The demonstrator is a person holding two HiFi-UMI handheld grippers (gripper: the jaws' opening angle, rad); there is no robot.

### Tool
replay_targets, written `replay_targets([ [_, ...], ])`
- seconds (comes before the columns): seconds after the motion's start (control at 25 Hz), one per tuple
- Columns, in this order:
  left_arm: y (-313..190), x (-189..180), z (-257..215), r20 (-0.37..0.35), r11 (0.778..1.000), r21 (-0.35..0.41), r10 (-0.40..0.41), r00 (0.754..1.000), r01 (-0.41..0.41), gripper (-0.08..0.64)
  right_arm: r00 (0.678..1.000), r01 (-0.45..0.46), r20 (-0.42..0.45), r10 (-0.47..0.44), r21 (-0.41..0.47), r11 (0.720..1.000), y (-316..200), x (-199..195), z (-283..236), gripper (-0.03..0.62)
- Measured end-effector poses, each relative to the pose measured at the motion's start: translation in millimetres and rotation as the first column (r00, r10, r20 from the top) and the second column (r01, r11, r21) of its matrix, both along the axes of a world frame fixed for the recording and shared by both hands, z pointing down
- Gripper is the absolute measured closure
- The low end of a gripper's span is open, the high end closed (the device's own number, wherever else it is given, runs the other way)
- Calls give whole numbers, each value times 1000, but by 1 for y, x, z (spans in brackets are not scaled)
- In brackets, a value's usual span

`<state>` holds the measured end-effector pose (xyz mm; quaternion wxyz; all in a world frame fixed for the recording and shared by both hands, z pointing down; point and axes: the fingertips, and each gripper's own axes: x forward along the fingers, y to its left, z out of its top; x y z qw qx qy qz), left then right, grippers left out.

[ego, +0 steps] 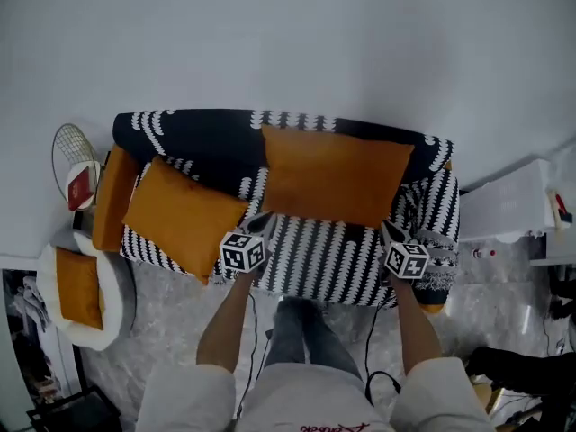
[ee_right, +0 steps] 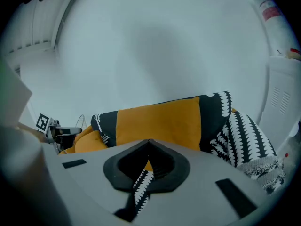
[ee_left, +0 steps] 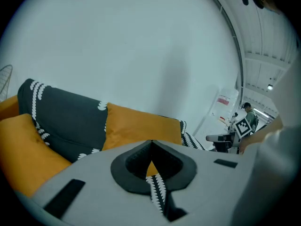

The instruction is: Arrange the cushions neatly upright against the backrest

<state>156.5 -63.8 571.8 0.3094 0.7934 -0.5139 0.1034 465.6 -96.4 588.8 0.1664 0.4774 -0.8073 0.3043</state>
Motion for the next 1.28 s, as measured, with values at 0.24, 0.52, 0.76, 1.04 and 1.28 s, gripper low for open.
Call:
replay_targets([
  [0.24, 33, -53, -34, 58, 991, 48, -130, 990, 128, 531, 986, 162, 25, -164, 51, 985, -8, -67, -30, 565],
  [0.52, 127, -151, -49, 99, 926, 60, -378, 920, 374, 531, 881, 464, 44, -470, 103, 880, 11, -225, -44, 565],
  [0.76, 228, -222, -61, 145, 824, 75, -566, 812, 561, 531, 686, 714, 41, -727, 155, 683, 76, -369, -53, 565],
  [1.04, 308, -274, -62, 122, 697, 93, -717, 687, 711, 531, 497, 847, 27, -867, 200, 492, 159, -472, -59, 565],
  [1.28, 310, -280, -61, 80, 685, 162, -726, 683, 710, 531, 548, 806, 60, -834, 230, 546, 166, -480, -63, 565],
])
